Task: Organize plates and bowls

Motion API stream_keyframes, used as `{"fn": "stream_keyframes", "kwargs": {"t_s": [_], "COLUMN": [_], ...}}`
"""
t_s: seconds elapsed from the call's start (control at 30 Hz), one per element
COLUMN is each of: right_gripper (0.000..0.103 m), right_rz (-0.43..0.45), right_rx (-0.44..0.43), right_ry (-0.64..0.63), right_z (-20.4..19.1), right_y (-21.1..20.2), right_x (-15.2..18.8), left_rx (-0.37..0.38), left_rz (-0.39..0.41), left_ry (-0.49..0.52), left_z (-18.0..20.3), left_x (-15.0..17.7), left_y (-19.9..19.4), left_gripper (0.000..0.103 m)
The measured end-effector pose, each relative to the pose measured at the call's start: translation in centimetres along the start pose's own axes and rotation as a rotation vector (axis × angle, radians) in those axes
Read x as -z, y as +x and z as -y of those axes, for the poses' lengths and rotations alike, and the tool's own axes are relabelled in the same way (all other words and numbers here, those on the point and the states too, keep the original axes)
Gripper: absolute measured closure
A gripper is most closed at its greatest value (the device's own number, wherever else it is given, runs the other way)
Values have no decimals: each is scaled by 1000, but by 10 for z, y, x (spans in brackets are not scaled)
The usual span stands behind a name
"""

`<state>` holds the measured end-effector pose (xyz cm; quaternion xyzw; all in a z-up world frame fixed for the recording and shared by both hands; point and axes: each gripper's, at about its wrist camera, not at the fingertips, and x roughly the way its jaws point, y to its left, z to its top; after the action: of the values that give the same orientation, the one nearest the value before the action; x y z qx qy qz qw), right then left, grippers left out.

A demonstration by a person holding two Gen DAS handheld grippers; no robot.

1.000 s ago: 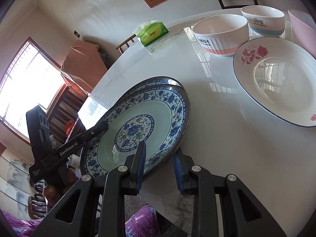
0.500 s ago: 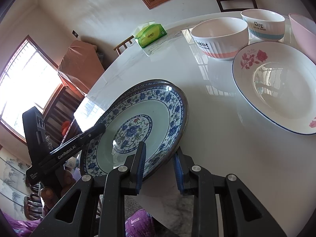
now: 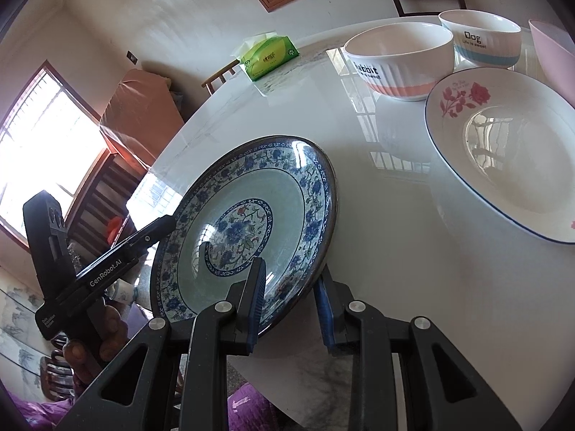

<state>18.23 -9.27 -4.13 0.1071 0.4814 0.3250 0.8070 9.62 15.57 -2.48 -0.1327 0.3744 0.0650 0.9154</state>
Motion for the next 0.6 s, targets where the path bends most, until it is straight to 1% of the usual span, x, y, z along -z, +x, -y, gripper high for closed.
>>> {"fn": "stream_keyframes", "kwargs": {"t_s": [0.13, 0.27, 0.37, 0.43, 0.47, 0.6], "right_gripper": [76, 76, 76, 73, 69, 66], "right_rz": [4, 13, 52, 69, 82, 121], "right_rx": [3, 19, 55, 78, 76, 94], "right_ry": [-4, -16, -41, -61, -61, -54], "right_z": [-1, -2, -5, -6, -5, 1], "right_y": [2, 5, 3, 2, 0, -7], "right_x": [0, -2, -2, -3, -3, -5], "left_rx": [15, 7, 12, 9, 9, 12], "left_rz": [2, 16, 15, 15, 14, 12], "left_ry": [-21, -22, -26, -27, -28, -39], "left_z": [-4, -6, -8, -9, -9, -12], "left_x": [1, 3, 3, 4, 4, 4], "left_y": [-3, -7, -8, -9, -8, -8], "left_gripper": [78, 78, 78, 78, 78, 78]}}
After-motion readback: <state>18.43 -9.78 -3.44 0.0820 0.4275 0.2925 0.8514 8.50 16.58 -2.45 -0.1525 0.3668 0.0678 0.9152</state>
